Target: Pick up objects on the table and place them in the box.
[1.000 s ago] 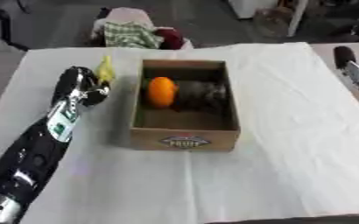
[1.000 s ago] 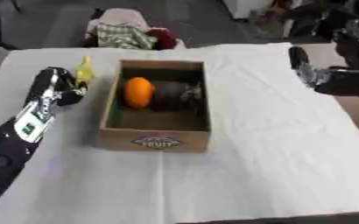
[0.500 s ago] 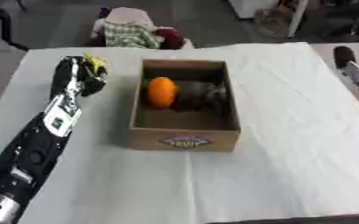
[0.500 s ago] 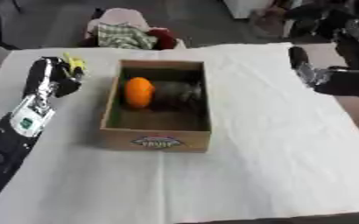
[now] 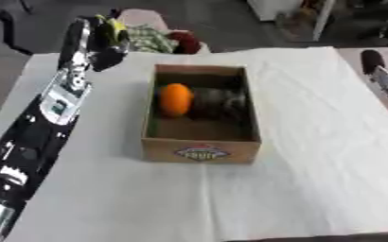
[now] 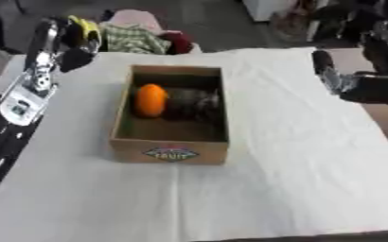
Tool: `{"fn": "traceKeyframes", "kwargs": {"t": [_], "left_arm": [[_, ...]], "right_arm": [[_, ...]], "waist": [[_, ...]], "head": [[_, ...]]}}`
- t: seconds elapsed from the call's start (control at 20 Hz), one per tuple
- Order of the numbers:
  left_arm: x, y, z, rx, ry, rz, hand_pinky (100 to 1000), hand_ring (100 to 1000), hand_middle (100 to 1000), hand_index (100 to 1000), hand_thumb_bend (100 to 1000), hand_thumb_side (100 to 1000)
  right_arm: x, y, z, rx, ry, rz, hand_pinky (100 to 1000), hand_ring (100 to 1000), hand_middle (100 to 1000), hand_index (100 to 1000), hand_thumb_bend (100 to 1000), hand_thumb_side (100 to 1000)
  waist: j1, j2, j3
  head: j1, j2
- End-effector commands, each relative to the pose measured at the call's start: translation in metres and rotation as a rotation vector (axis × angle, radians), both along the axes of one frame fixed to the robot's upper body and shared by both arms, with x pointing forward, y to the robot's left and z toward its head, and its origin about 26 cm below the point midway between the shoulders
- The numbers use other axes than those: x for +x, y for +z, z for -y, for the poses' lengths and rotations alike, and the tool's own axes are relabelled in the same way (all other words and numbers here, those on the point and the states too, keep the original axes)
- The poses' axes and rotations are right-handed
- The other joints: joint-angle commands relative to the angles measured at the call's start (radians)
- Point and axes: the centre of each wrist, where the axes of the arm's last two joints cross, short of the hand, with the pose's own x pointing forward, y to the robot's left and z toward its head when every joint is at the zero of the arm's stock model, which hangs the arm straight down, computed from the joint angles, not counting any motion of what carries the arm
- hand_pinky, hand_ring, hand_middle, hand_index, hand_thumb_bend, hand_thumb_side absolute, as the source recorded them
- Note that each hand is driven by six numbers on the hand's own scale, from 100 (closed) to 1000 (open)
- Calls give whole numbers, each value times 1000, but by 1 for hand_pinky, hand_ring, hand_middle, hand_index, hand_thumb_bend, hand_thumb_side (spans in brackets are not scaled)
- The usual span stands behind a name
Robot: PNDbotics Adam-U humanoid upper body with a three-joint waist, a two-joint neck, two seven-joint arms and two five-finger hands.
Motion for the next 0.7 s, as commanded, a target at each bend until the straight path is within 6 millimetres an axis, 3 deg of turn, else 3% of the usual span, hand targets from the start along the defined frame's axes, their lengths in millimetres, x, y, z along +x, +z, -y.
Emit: {"fn": "traceKeyframes", "kwargs": {"t": [0.05,0.3,0.45,0.65,0.7], "left_arm": [[-6,32,18,81,-150,57,578,395,323,447,100,152],[-10,31,44,236,-358,-4,593,411,336,459,100,162],[-6,17,49,313,-437,-88,610,436,360,483,131,171],[-2,-1,47,409,-497,-184,629,489,443,539,317,197],[-2,-4,46,430,-504,-202,630,492,447,543,326,200]], "right_arm": [[-1,11,0,-9,10,30,758,922,804,858,100,235],[-1,9,-3,-22,28,24,759,919,791,856,100,231],[-1,9,-4,-39,43,21,756,911,757,832,100,224],[-1,8,-4,-59,58,16,754,905,740,813,100,220],[-1,8,-4,-62,58,15,754,904,740,813,100,220]], "waist": [[-3,-20,-5],[-4,-23,-12],[-3,-23,-17],[-2,-20,-18],[-2,-20,-18]], "head": [[7,-7],[12,-6],[14,-8],[12,-8],[11,-8]]}}
